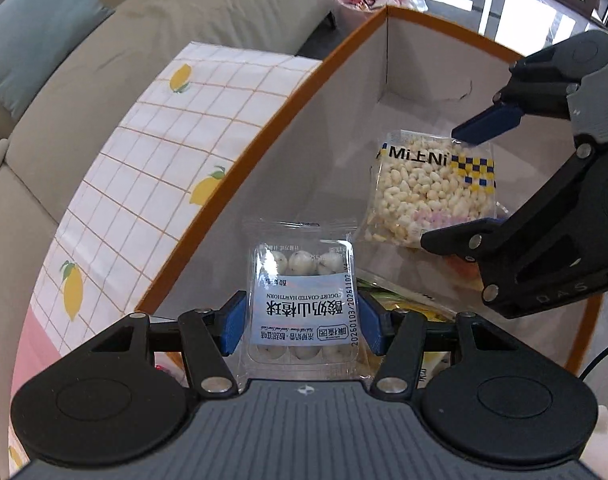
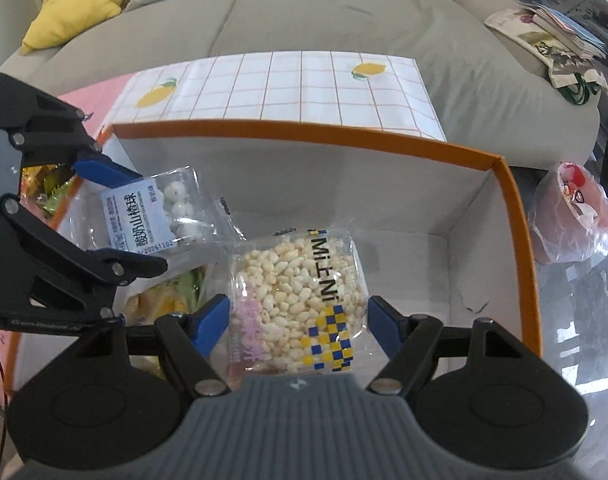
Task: Organize snacks
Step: 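Carry both packs into the orange box and open both tools, then withdraw both tools from the box toward the remaining snacks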
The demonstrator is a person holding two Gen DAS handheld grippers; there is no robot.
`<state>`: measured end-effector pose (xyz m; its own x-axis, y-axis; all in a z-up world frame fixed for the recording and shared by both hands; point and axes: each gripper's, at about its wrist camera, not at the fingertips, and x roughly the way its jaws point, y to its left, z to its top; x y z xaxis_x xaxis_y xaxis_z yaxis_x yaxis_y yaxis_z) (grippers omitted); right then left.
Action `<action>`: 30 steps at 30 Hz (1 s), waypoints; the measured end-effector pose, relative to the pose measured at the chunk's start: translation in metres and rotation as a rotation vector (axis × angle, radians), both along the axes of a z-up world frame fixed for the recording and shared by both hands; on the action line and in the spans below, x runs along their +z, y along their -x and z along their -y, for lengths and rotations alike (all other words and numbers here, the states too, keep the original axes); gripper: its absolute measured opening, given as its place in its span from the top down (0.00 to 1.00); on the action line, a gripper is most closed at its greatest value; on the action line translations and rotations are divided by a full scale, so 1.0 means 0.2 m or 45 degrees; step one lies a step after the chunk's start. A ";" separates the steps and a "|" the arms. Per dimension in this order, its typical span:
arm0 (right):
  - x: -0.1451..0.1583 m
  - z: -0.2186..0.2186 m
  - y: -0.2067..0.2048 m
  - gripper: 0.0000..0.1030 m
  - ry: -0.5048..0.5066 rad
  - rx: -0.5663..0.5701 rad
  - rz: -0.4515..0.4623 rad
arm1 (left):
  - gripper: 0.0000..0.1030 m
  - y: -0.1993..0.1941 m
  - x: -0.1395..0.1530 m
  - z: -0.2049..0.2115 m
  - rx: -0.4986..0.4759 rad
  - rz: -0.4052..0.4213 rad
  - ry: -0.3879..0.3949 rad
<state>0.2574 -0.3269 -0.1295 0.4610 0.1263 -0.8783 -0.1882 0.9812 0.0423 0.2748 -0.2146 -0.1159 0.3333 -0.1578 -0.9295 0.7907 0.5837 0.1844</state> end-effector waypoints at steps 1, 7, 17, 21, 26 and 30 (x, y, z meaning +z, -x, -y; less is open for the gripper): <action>0.00 0.00 0.00 0.28 -0.002 0.005 0.001 | 0.36 0.00 -0.01 0.00 -0.004 -0.008 -0.002; -0.03 0.00 -0.02 0.28 -0.016 0.041 0.001 | 0.33 -0.04 -0.07 0.00 0.014 -0.061 -0.002; -0.03 0.01 -0.01 0.25 -0.048 0.030 -0.005 | 0.25 -0.04 -0.02 -0.01 0.022 -0.086 0.021; 0.00 0.03 0.00 0.18 -0.069 0.006 0.004 | 0.24 -0.02 0.03 -0.04 0.032 -0.083 0.054; 0.06 0.02 0.02 0.17 -0.066 -0.015 0.022 | 0.24 0.05 0.14 -0.08 0.029 -0.047 0.098; 0.14 -0.02 0.08 0.17 -0.061 -0.026 0.067 | 0.24 0.11 0.23 -0.14 0.031 -0.004 0.130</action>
